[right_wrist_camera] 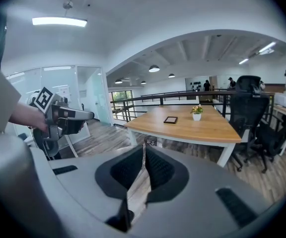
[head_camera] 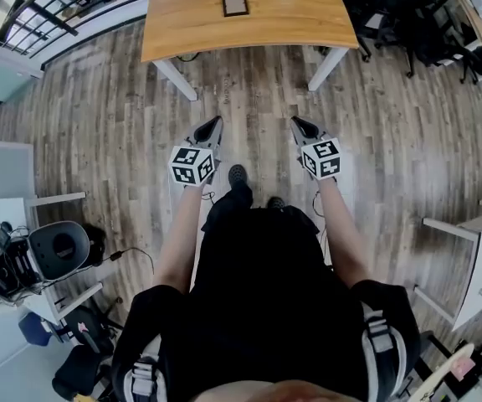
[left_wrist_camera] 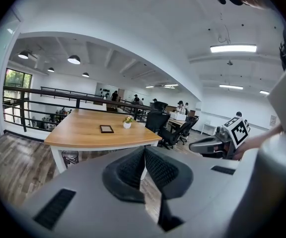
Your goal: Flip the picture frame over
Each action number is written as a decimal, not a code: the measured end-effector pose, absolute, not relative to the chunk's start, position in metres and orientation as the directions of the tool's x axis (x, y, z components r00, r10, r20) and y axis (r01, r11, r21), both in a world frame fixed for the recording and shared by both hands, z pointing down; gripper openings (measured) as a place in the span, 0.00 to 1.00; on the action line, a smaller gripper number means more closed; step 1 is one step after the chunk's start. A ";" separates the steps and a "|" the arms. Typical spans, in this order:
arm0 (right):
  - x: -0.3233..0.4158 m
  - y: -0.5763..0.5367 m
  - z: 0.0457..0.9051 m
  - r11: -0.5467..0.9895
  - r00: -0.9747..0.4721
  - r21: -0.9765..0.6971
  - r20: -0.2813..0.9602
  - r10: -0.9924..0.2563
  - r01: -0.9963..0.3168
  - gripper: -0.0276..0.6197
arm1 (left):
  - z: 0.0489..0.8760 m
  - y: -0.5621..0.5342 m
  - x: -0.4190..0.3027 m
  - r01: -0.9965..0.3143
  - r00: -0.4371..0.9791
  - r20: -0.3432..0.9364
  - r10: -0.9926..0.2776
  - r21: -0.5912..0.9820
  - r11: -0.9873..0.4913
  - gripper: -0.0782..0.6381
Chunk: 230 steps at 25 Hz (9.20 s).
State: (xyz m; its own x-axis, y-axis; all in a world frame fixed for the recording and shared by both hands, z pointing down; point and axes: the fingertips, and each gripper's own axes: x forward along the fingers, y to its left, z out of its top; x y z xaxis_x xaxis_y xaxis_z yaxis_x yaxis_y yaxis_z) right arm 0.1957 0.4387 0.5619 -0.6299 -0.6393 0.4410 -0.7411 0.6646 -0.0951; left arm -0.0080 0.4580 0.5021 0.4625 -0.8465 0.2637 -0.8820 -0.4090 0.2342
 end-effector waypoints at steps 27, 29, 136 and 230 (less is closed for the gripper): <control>0.104 0.352 0.584 0.545 -0.539 -0.138 0.473 -0.698 -0.827 0.06 | 0.532 0.344 -0.101 -0.821 0.564 0.290 -0.773 0.292 -0.490 0.14; 0.104 0.348 0.587 0.539 -0.533 -0.140 0.478 -0.698 -0.831 0.06 | 0.532 0.339 -0.100 -0.817 0.571 0.287 -0.769 0.294 -0.496 0.14; 0.051 -0.116 0.661 0.616 -0.602 -0.235 0.625 -0.497 -0.752 0.06 | 0.639 -0.112 -0.081 -0.807 0.591 0.519 -0.618 0.393 -0.441 0.14; -0.010 -0.099 0.686 0.397 -0.797 -0.695 0.474 -0.373 -0.600 0.31 | 0.674 -0.124 -0.115 -0.852 0.444 0.572 -0.690 0.508 -0.127 0.19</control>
